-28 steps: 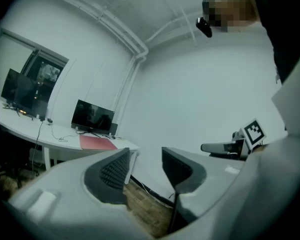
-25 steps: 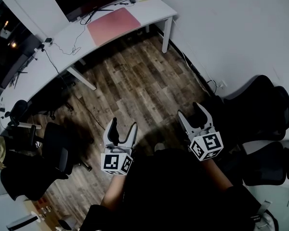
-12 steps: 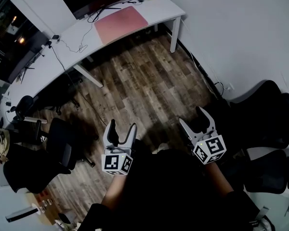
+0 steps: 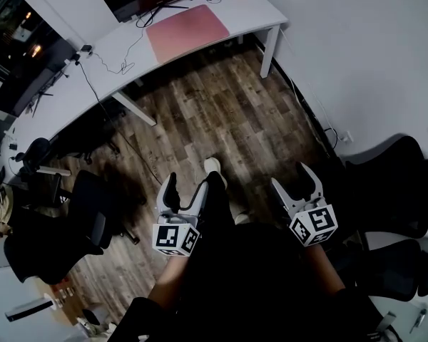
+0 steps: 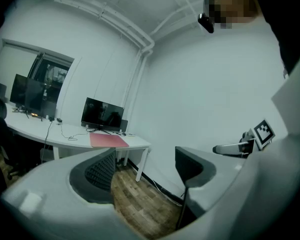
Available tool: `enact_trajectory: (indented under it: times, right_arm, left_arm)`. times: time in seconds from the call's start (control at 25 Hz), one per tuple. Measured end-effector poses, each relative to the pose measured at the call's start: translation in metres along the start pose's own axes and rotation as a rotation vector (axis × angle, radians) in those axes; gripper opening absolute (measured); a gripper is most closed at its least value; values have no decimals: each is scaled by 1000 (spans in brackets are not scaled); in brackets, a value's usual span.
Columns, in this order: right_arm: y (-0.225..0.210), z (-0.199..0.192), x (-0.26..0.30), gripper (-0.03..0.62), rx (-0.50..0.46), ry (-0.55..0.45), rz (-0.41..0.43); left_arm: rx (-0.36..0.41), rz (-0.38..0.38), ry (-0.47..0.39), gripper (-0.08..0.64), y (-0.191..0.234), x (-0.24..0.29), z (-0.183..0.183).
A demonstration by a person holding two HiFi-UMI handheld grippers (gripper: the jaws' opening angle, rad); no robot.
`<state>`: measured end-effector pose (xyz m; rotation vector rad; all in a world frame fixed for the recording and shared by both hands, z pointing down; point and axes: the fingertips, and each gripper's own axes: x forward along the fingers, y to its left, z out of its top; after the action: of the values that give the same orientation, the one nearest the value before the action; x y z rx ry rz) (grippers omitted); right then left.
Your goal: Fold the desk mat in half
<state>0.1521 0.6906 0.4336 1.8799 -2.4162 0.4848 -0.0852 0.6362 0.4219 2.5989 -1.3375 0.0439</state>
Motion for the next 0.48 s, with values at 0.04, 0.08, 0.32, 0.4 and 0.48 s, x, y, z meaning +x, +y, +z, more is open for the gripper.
enact_trajectory:
  times: [0.04, 0.08, 0.32, 0.4, 0.48]
  right_arm:
    - [-3, 2, 6, 327, -4, 1, -3]
    - [-6, 5, 13, 327, -9, 2, -8]
    - [-38, 28, 64, 325, -14, -1, -57]
    - [-46, 34, 88, 325, 18, 9, -66]
    - [-50, 48, 117, 325, 50, 1, -71]
  left_arm:
    - [3, -1, -6, 359, 3, 8, 2]
    - [1, -4, -11, 359, 7, 16, 4]
    - [-5, 21, -41, 359, 53, 70, 24]
    - [-7, 27, -42, 359, 70, 91, 31]
    - [-20, 25, -38, 359, 88, 113, 41]
